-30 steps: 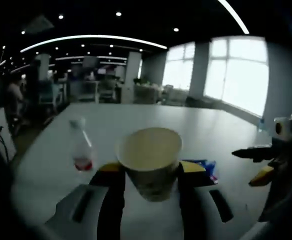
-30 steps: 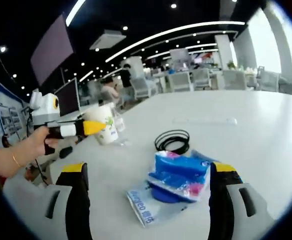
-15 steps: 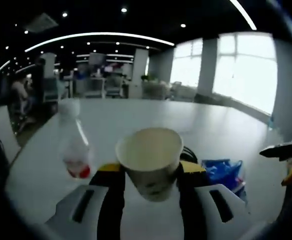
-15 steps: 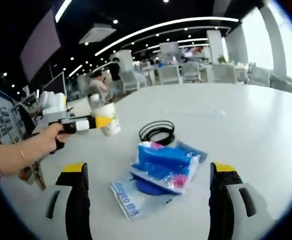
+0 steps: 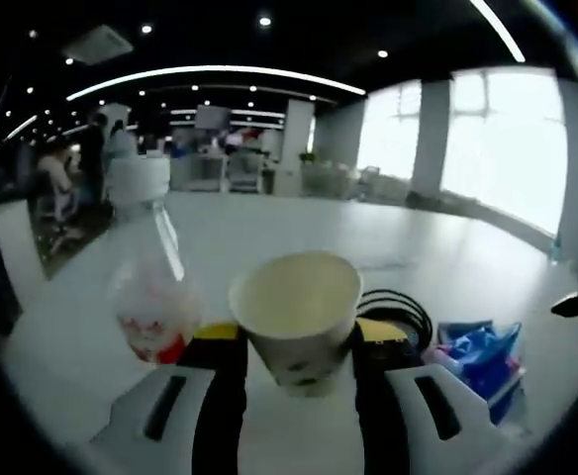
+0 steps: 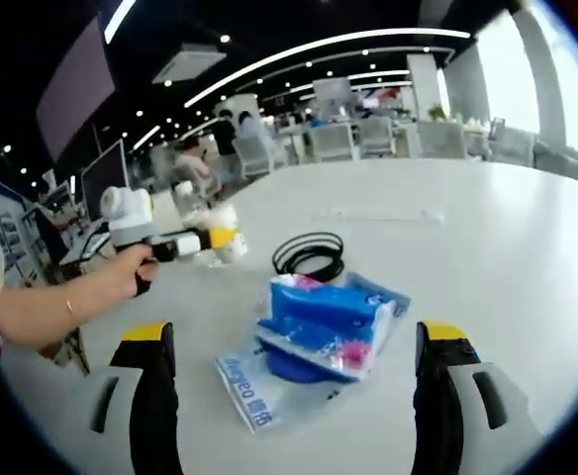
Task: Arrange the tabletop items into an orderly group along one side of the table until the central work area is clear of visible clutter.
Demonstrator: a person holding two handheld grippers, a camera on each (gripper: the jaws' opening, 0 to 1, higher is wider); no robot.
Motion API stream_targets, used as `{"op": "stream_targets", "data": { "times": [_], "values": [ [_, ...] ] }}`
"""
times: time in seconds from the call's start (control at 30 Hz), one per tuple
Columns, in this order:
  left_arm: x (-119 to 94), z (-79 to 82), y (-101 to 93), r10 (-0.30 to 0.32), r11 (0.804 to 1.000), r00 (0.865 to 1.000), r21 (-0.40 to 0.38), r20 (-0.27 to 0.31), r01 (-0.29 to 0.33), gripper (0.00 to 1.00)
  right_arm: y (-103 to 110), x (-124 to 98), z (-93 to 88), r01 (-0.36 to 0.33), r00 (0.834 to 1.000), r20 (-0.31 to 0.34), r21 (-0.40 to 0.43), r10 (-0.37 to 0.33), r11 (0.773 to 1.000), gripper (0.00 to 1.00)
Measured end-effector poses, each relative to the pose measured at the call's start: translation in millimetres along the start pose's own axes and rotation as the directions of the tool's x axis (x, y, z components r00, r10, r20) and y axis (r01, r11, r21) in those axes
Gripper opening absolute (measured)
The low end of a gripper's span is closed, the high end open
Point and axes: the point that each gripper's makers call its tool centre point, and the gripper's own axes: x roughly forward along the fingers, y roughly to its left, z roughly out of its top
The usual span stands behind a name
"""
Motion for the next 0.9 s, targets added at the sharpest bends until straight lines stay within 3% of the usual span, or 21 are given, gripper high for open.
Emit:
{"op": "stream_targets", "data": {
  "times": [0.1,0.3,0.9],
  "values": [
    [3.8,-2.0,0.6,0.009,1.0,1.0,0.011,0.003,-0.009,0.4,-2.5,-0.5,-0.3,0.007,1.0,-0.001,0.003,-0.007,1.0,0.99],
    [9.8,-10.3,0.9,0.023,0.992,1.0,0.128,-0.018,-0.02,0.4,-4.1,-0.6,-0.4,0.012,1.0,-0.001,0.008,-0.012,1.0,0.99],
    [14.2,-29.6,5.5,0.038,0.993,0.998,0.115,-0.053,-0.031,0.4,-6.0,-0.1,-0.7,0.014,1.0,-0.004,0.021,-0.014,1.0,0.99]
  ]
}}
